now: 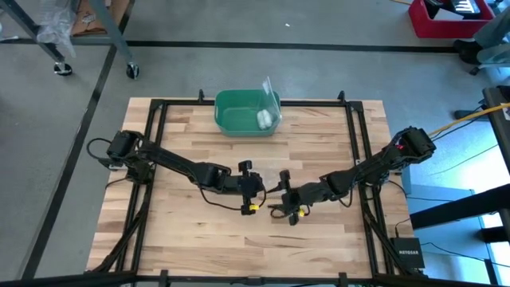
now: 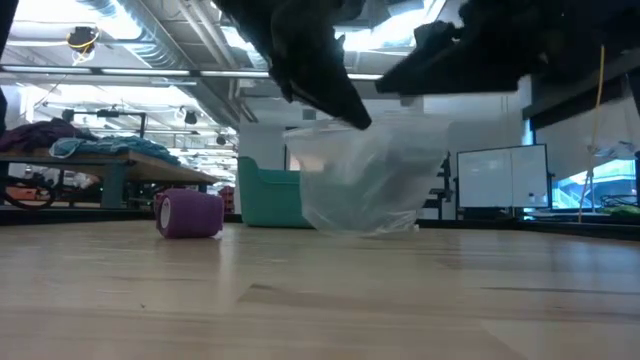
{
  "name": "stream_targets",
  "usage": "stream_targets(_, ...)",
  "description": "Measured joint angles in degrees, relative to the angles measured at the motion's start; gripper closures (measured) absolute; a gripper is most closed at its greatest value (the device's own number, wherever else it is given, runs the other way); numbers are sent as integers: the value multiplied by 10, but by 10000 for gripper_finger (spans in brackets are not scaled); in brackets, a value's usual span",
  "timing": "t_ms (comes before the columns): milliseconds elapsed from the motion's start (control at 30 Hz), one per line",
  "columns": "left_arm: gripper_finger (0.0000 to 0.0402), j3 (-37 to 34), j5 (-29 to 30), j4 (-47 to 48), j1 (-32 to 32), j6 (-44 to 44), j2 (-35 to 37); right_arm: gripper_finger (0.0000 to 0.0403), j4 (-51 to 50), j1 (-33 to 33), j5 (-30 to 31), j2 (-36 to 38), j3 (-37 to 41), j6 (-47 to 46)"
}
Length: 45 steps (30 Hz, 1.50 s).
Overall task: Roll bandage
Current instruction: Put the violet bandage into the zip bag
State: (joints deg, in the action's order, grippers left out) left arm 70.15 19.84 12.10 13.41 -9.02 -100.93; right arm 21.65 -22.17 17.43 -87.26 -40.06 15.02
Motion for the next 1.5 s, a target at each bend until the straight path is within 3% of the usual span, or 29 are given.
stream_targets(100, 400, 0, 14, 5, 2, -3, 1, 175, -78, 0, 67, 0, -22, 19)
stream_targets(267, 399, 0, 16, 8, 2, -19, 3, 175, -152, -5, 76, 0, -41, 16)
stream_targets(767, 395, 0, 18, 7, -4, -40, 3, 175, -149, -18, 125, 0, -41, 20)
stream_targets(1167, 394, 0, 15, -12, -4, -62, 3, 175, -158, -14, 123, -4, -41, 19)
stream_targets(1500, 394, 0, -18, -26, -3, -71, 3, 175, -154, -15, 179, -27, -42, 60)
